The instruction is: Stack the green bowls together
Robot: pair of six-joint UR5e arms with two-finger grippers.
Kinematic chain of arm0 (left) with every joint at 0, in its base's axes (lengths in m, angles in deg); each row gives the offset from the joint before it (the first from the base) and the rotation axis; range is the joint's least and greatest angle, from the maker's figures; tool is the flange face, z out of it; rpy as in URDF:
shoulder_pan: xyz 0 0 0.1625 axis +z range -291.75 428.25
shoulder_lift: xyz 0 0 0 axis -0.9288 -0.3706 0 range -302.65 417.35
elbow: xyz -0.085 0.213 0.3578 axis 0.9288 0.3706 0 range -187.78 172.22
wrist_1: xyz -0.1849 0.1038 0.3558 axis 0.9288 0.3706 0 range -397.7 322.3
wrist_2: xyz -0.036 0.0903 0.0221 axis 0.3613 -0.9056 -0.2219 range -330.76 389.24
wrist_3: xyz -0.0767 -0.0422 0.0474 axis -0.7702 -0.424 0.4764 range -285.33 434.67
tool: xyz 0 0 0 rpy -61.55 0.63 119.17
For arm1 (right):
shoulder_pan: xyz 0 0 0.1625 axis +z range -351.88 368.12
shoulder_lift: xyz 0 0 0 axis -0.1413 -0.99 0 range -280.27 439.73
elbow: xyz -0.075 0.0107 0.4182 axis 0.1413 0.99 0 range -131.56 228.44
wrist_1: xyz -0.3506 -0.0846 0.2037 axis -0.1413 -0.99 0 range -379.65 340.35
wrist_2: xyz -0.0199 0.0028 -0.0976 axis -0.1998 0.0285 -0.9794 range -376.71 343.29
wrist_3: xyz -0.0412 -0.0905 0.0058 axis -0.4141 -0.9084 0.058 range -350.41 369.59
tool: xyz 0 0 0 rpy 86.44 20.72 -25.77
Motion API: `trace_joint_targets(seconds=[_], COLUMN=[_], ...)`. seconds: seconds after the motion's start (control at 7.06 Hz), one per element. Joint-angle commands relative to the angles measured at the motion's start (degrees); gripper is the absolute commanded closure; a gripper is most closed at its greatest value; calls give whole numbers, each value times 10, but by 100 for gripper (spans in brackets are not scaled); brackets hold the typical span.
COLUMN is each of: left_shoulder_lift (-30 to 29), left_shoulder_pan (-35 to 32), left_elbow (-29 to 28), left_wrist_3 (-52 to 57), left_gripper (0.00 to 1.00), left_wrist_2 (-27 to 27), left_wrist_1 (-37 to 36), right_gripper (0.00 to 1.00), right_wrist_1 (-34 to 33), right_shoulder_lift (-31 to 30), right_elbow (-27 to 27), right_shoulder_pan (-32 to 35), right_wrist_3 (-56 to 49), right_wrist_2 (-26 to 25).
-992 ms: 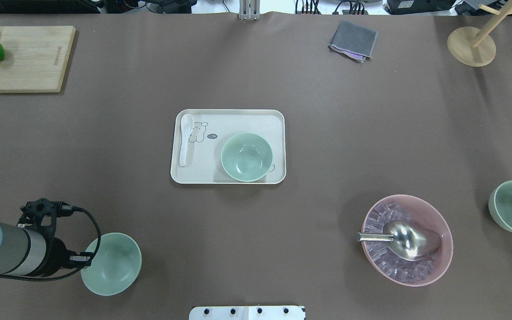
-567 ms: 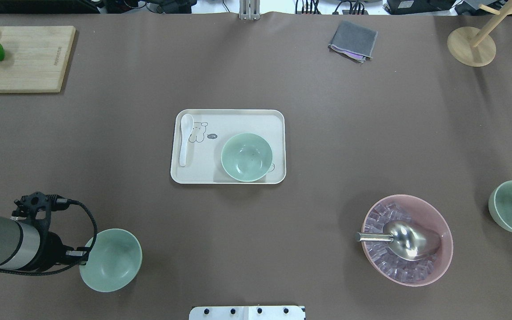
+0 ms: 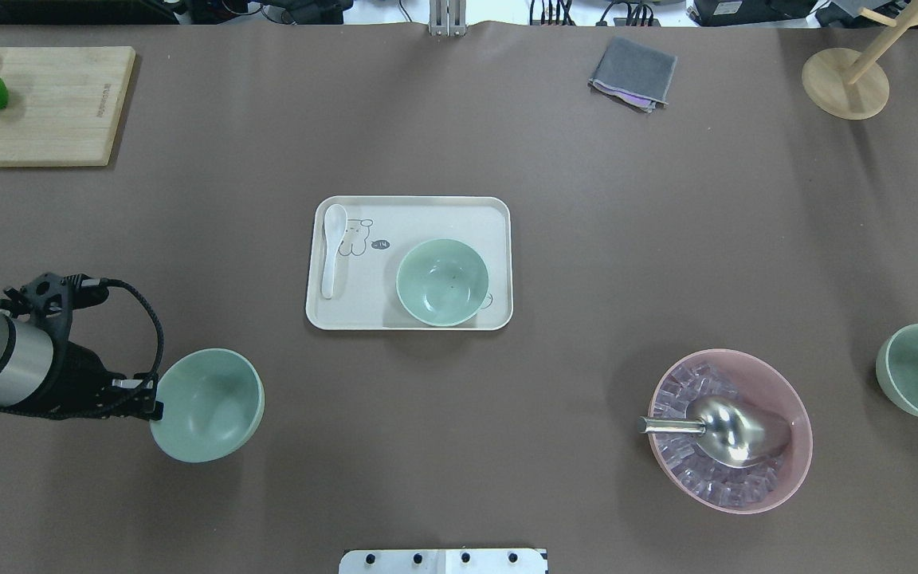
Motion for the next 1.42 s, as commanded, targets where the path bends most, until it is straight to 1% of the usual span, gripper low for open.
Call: trace_joint_targets(seconds=[0.0, 0.14, 0.28, 0.43, 0.57, 0.71, 0.99, 1.28], left_shoulder_lift=[-111, -177, -221, -248, -259, -261, -272, -275], left_shoulder_pan=[-39, -49, -51, -55, -56, -60, -61, -61], left_elbow=[-45, -48, -48, -48, -53, -58, -75, -76], left_wrist_3=[1, 1, 1, 1, 1, 2, 2, 2], left_gripper=[100, 100, 100, 100, 100, 100, 100, 100], left_wrist_2=[15, 15, 15, 15, 15, 14, 11, 11], left_wrist_1=[-83, -158, -215, -242, -249, -248, -248, -248], right_gripper=[1, 1, 1, 1, 1, 1, 1, 2], right_wrist_1=[0, 2, 38, 107, 192, 255, 278, 294], right_shoulder_lift=[-2, -21, -59, -101, -147, -184, -189, -189], right_elbow=[5, -4, -20, -22, -21, -20, -20, -20], right_shoulder_pan=[-4, -8, -19, -31, -51, -69, -100, -132], right_wrist_3=[2, 2, 11, 26, 64, 77, 86, 95], right_wrist_2=[-4, -3, -7, -18, -29, -30, -37, -56])
